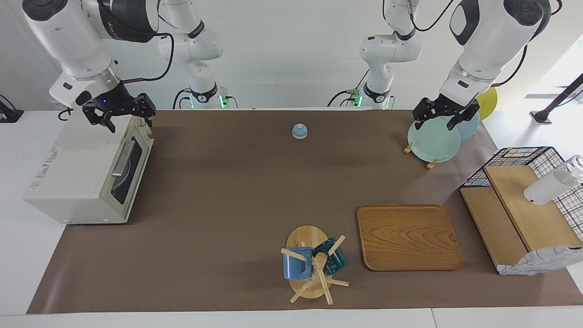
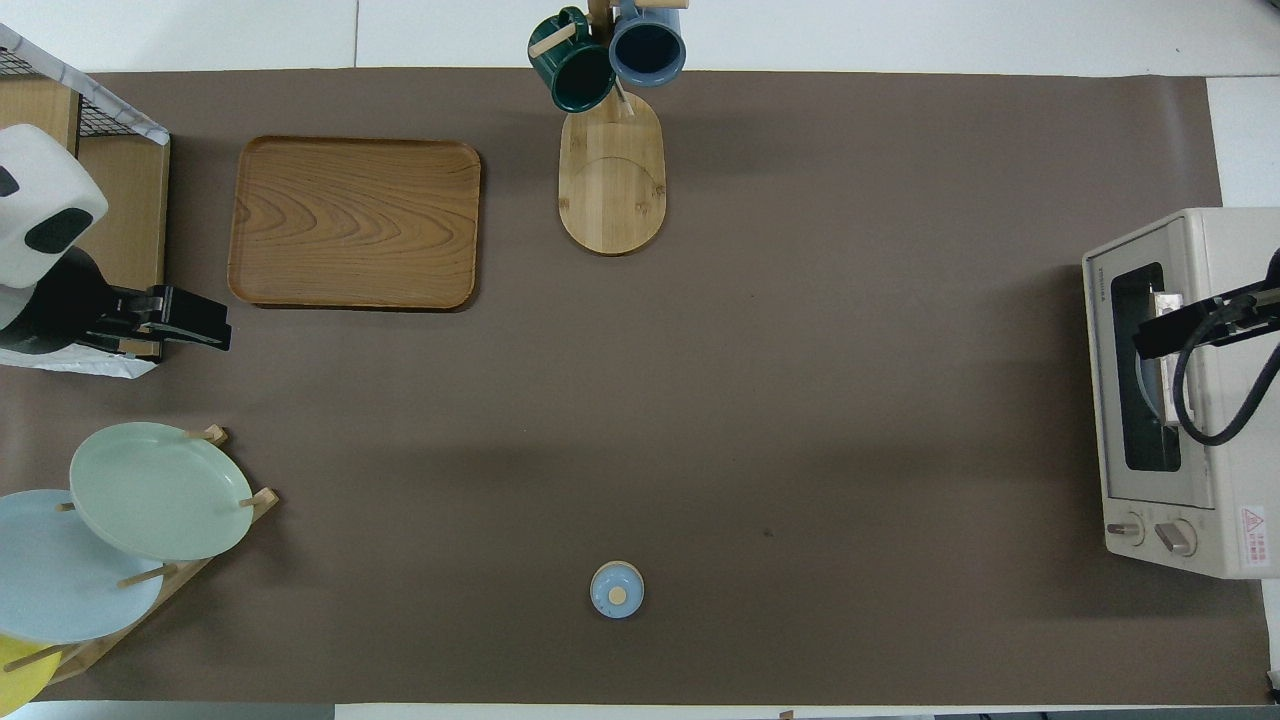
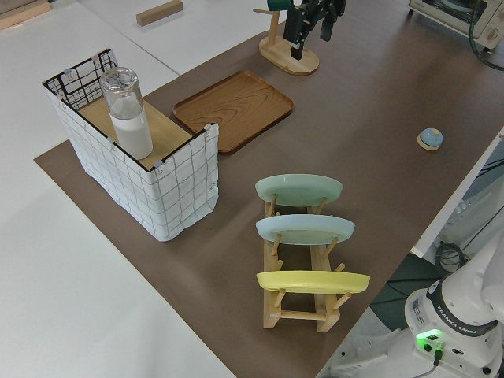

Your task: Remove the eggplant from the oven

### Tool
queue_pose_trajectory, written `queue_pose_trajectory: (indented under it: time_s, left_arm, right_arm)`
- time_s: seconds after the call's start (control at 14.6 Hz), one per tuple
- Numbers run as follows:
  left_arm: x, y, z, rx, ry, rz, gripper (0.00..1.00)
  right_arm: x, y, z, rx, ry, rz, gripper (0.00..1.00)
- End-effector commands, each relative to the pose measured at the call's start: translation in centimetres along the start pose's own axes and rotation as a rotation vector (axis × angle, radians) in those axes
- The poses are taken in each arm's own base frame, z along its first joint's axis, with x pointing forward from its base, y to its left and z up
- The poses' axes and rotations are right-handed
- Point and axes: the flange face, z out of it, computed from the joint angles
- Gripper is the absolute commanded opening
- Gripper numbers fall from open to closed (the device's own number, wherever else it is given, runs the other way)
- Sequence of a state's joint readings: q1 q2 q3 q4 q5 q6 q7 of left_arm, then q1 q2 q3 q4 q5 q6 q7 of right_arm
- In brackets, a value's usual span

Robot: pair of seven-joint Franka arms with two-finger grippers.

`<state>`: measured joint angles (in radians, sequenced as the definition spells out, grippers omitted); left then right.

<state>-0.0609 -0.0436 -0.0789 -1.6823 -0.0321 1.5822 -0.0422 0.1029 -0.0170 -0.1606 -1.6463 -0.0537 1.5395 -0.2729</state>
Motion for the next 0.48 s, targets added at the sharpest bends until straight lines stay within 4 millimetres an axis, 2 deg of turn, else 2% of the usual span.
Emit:
queue_pose_trajectory:
  time_s: [0.0,0.41]
  left_arm:
    - [-0.27,-0.22,-0.56,0.016,0.005,0.004,1.00]
    - [-0.27,-0.22,-0.56,0.016,0.005,0.004,1.00]
  right_arm:
    - [-0.35,-0.02,-0.01,0.023,0.021,0.018,1.00]
    - [-0.62,-0.07,-0.54,0.026,0.033,0.016,1.00]
